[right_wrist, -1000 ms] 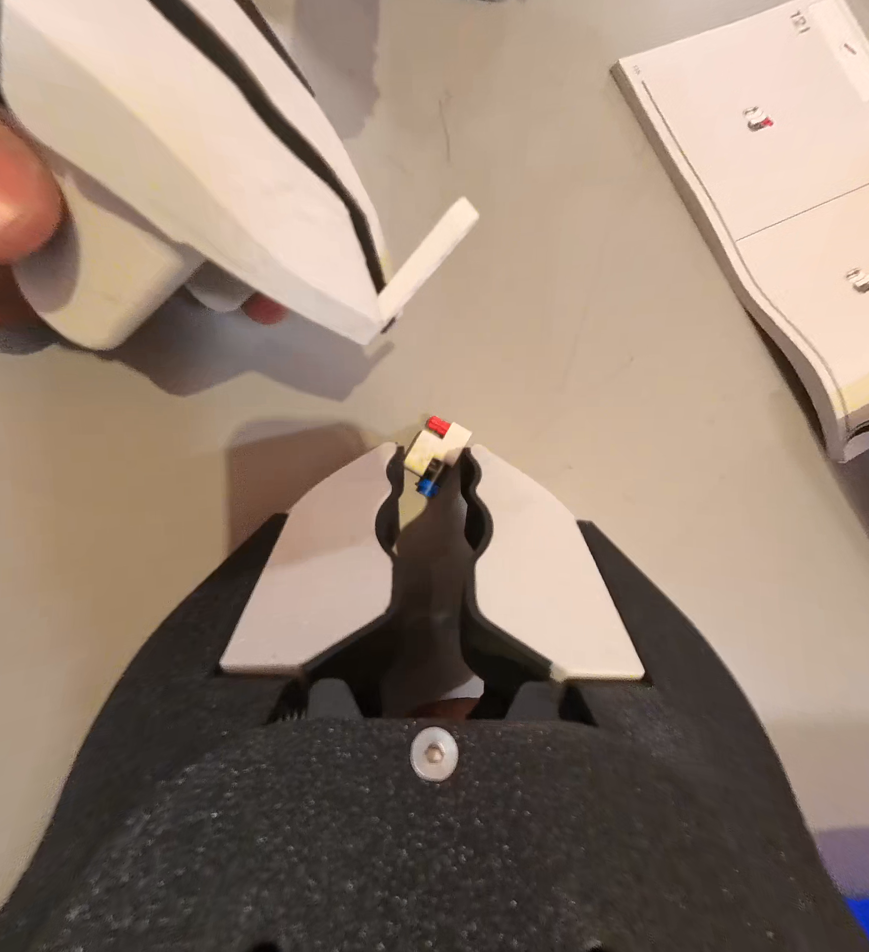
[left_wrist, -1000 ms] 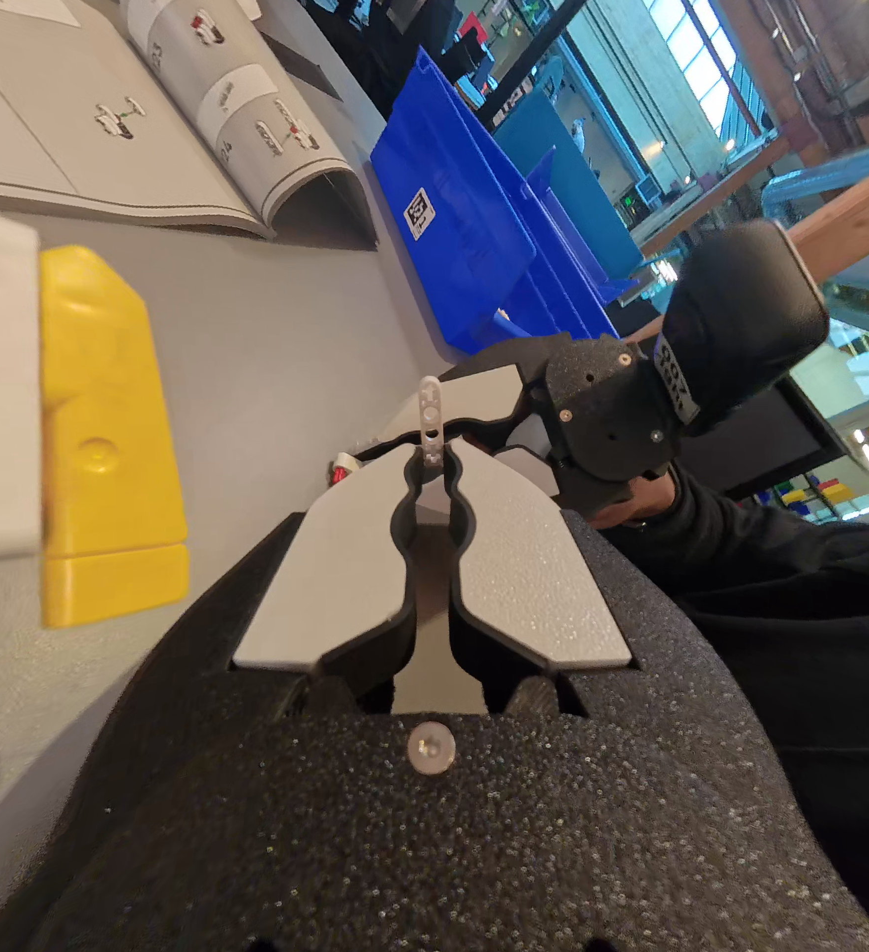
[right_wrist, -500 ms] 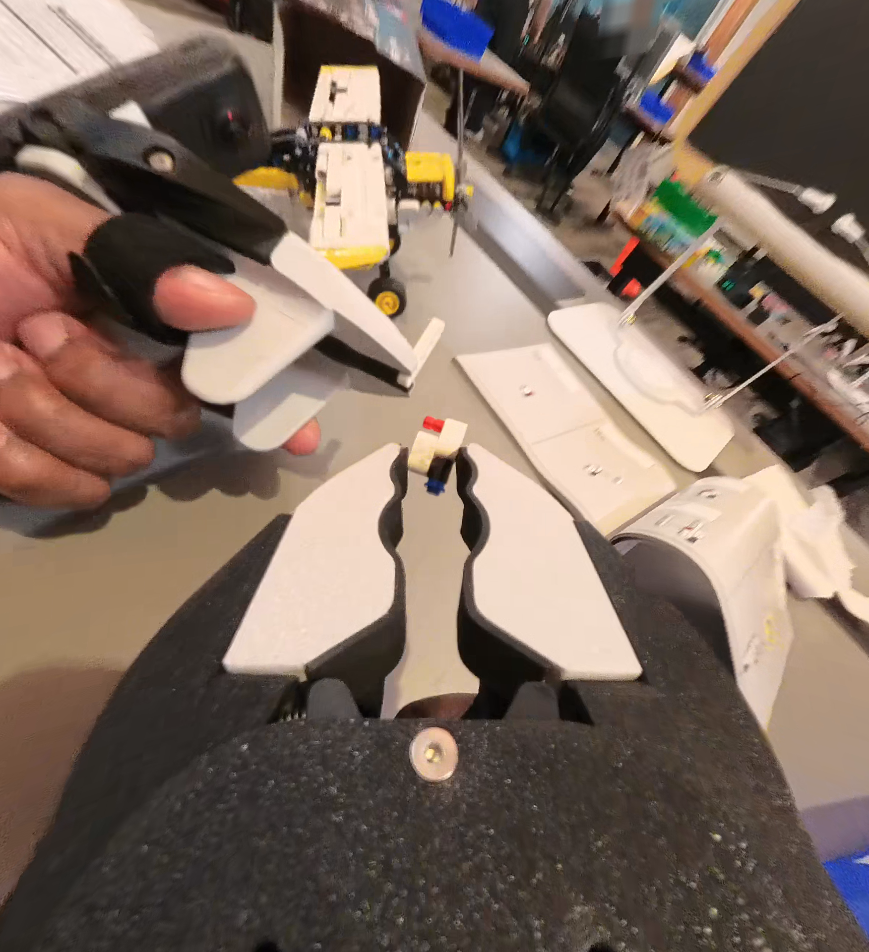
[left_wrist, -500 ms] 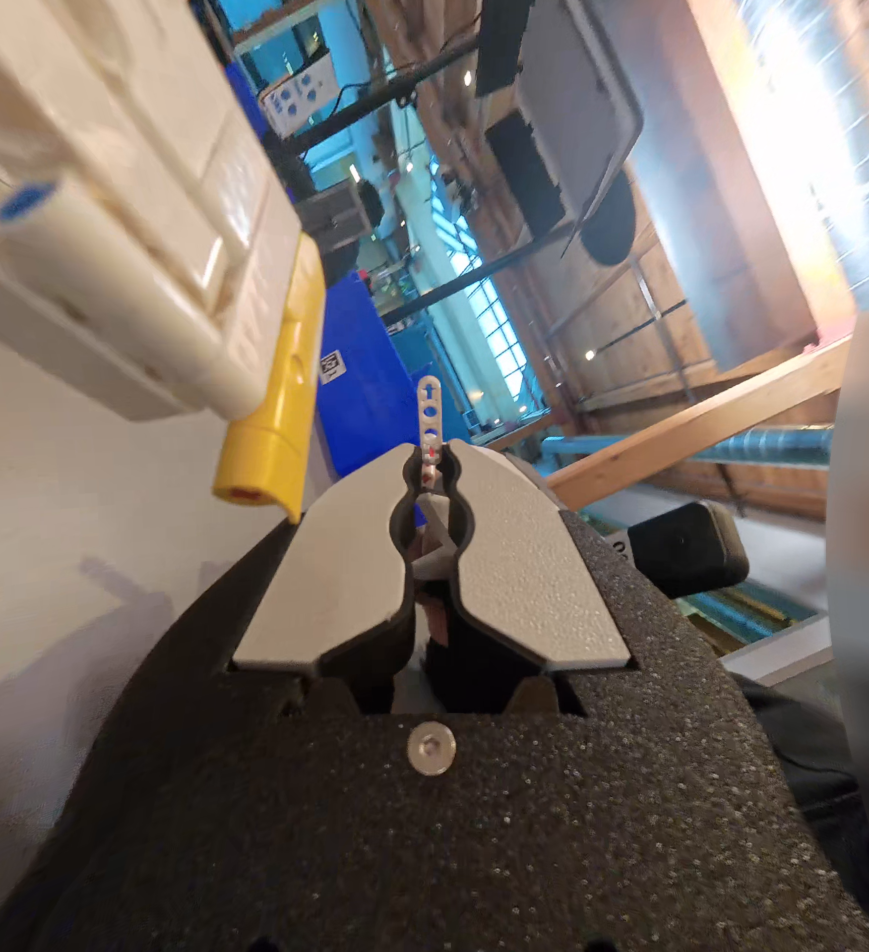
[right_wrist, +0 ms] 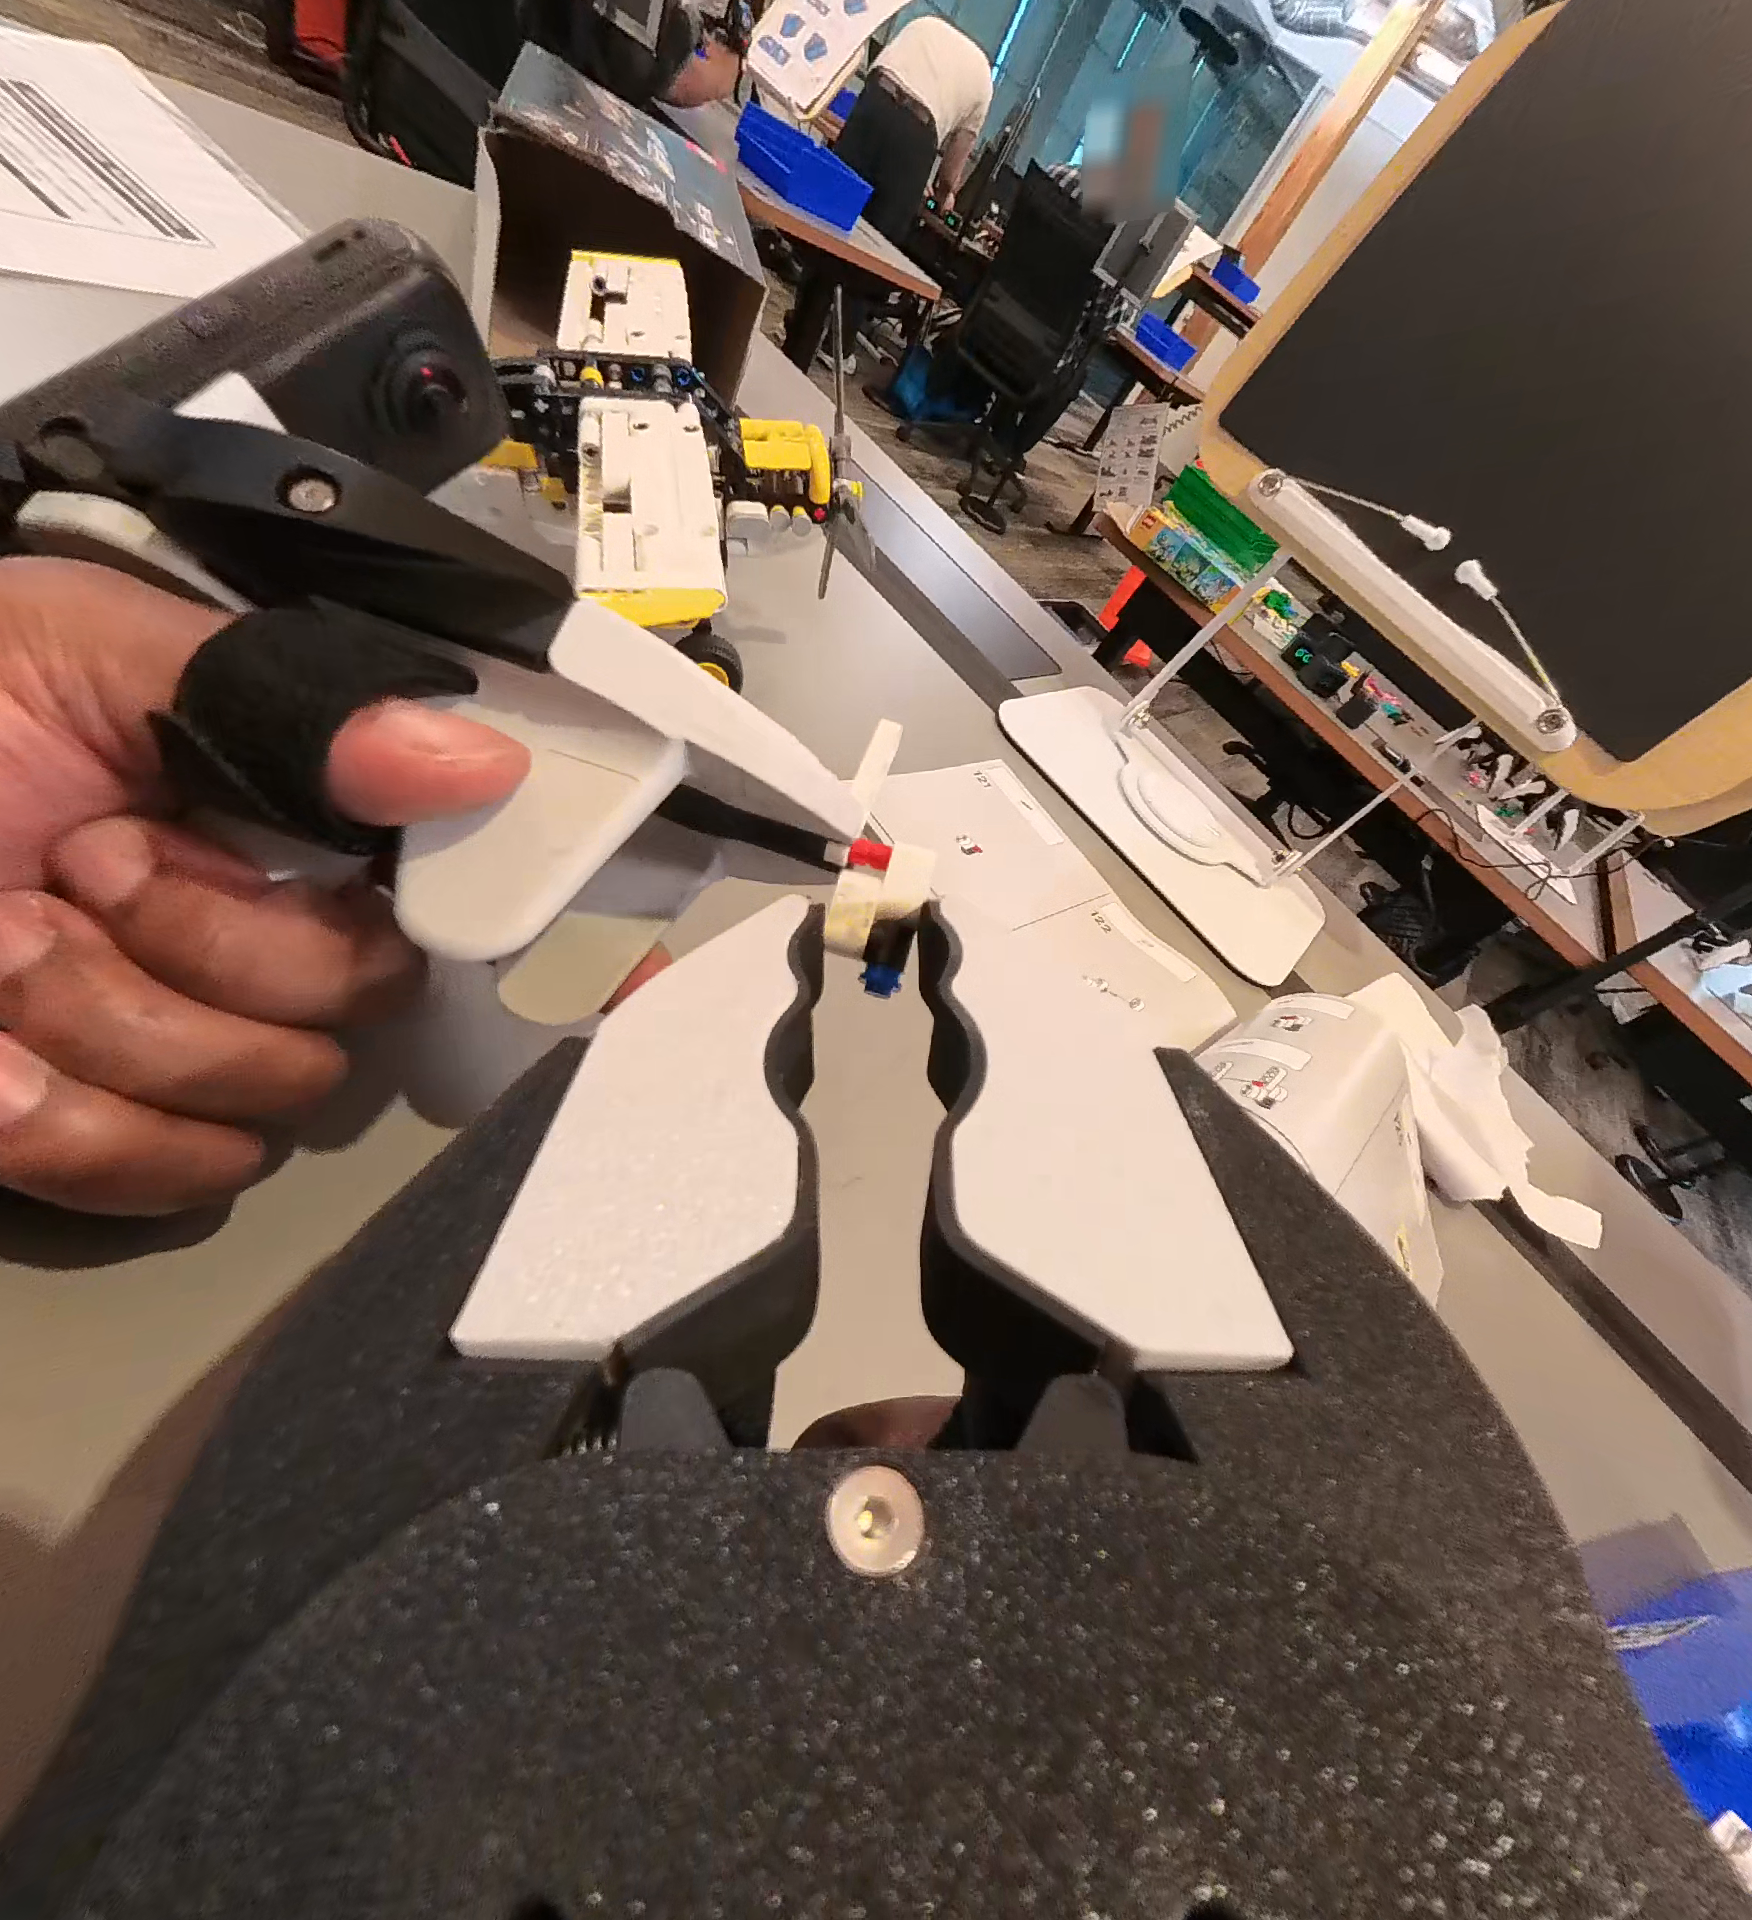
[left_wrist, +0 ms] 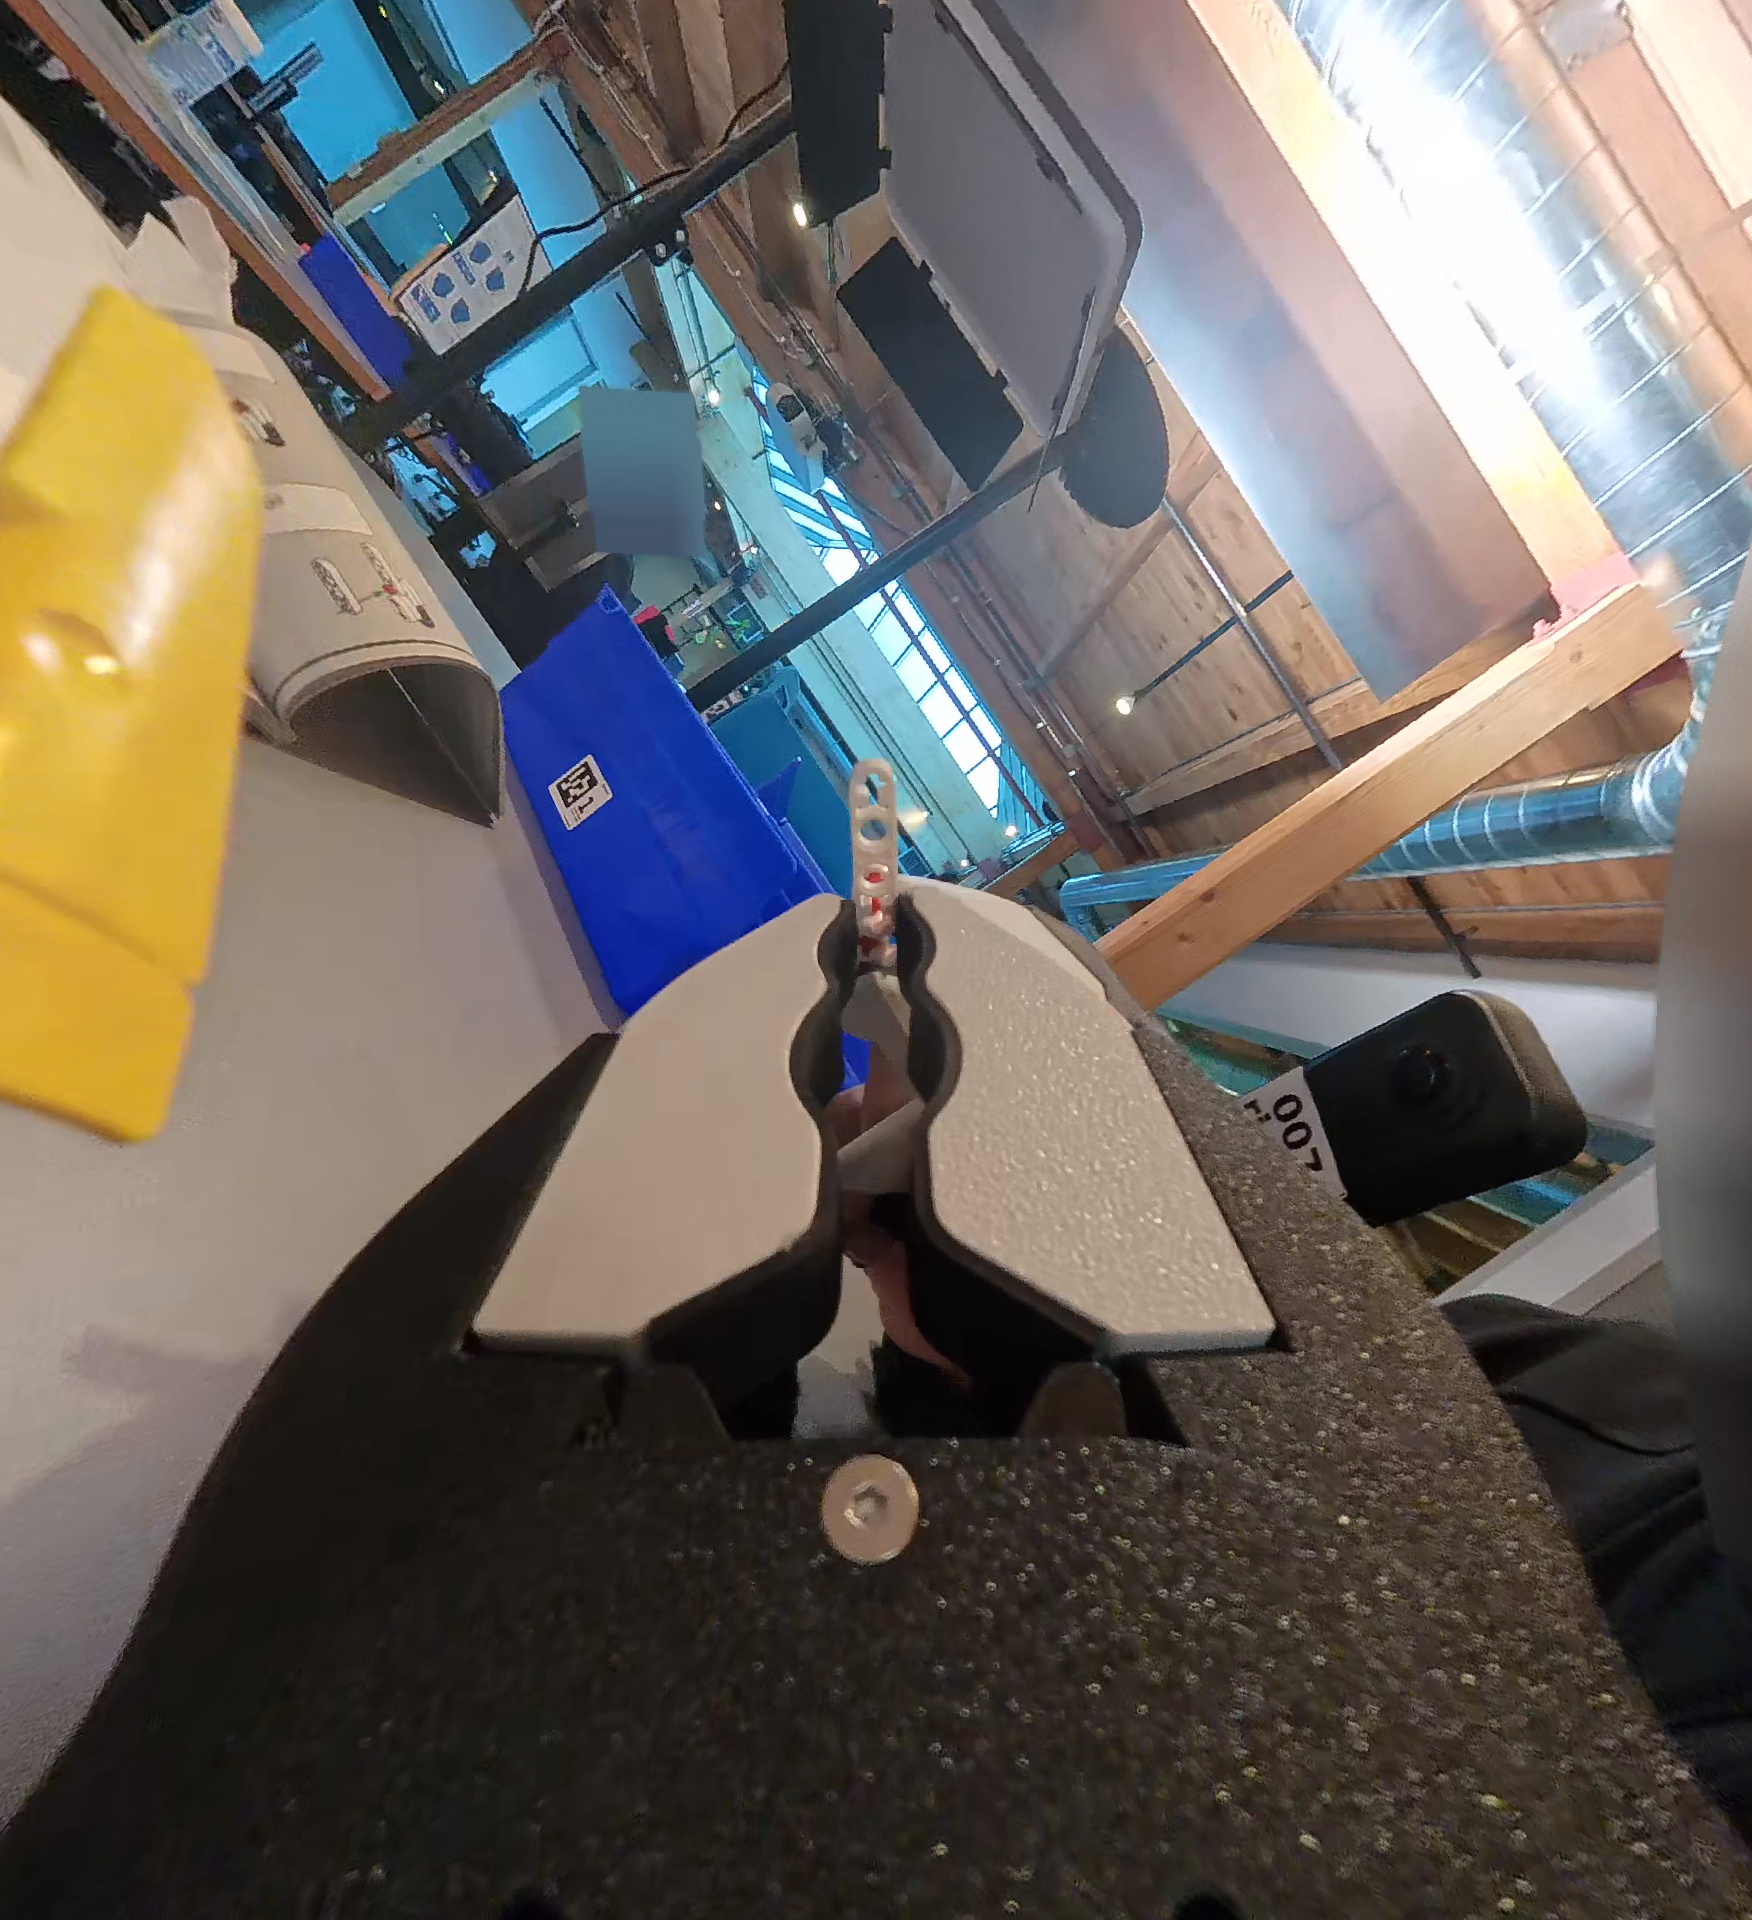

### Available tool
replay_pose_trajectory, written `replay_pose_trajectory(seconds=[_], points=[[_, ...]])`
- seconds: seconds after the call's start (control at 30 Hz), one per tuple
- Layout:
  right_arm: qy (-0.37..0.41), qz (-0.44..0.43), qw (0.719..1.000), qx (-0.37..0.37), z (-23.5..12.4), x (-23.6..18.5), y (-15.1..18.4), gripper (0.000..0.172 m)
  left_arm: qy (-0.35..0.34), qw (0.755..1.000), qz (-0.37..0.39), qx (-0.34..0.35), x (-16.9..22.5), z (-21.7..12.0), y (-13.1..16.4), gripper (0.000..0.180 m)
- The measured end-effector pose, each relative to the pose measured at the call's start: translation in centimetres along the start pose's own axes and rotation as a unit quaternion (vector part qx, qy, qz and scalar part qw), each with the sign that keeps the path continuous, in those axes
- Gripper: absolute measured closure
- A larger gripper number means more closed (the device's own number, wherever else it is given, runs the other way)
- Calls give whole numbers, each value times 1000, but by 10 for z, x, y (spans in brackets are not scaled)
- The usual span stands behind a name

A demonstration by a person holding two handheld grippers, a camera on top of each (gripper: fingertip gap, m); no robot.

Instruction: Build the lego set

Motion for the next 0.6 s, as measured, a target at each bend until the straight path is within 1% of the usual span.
replay_pose_trajectory(seconds=[0.23,0.37,0.5,0.6], points=[[-6,16,1000,18,-4,1,-5,155,3,999,49,-6,6,1,0,173],[-17,32,999,28,-7,1,-8,155,6,995,98,-22,11,1,0,173],[-25,20,998,45,-9,0,-11,155,6,988,152,-39,15,0,0,173],[-28,20,998,53,-10,0,-12,155,6,983,178,-39,18,0,1,173]])
Point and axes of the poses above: each gripper's, where its closed fingertips meet, z out along the fingers, y out of its underside, x = y × z across the jaws, the point moved 2 cm from there along -z, back along the fingers, and after that the axes turned 6 degrees about y, right-handed, at the moved point
